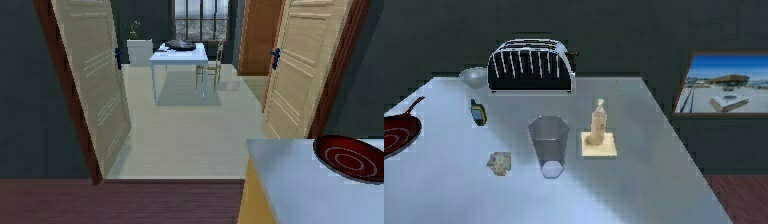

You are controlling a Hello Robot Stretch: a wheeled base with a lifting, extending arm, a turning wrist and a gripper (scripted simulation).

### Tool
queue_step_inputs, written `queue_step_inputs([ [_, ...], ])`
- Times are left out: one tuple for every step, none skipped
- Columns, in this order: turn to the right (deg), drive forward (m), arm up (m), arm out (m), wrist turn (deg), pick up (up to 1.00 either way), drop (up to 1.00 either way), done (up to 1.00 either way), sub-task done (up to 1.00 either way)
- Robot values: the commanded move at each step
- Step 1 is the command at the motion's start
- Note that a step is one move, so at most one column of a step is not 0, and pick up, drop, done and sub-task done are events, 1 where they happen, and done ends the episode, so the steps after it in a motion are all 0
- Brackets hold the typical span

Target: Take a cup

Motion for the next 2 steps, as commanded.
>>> queue_step_inputs([
  [0.0, 0.00, 0.50, 0.00, 0.0, 0.00, 0.00, 0.00, 0.00],
  [0.0, 0.00, 0.38, 0.00, 0.0, 0.00, 0.00, 0.00, 0.00],
])
